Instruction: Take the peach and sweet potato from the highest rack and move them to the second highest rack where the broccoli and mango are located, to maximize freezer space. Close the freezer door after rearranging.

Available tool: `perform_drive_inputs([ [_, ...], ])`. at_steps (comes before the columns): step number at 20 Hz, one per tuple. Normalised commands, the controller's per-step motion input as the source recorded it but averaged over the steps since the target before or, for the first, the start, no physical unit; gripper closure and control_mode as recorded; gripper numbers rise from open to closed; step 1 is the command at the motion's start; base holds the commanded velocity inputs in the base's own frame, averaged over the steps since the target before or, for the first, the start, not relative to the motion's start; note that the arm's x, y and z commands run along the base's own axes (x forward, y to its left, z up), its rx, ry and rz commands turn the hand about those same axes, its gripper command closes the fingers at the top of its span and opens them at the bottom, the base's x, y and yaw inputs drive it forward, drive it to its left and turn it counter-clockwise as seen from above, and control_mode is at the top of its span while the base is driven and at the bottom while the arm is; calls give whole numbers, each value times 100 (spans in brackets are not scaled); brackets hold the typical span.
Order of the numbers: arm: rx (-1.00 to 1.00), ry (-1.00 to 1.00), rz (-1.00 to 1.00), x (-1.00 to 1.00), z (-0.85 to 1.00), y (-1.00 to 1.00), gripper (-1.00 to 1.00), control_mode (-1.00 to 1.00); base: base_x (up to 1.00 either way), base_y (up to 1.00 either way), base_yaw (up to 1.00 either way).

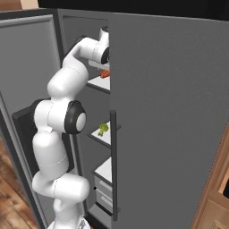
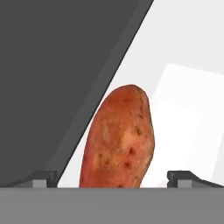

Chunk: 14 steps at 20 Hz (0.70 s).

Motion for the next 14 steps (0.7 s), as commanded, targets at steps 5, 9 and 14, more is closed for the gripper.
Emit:
perform_drive_inputs([
  [5, 4, 0, 0, 19, -83, 54, -100, -100, 0, 0, 0],
  [9, 5, 0, 0, 7, -100, 67, 100, -100, 0, 0, 0],
  [14, 9, 0, 0, 0, -98, 56, 100, -100, 0, 0, 0],
])
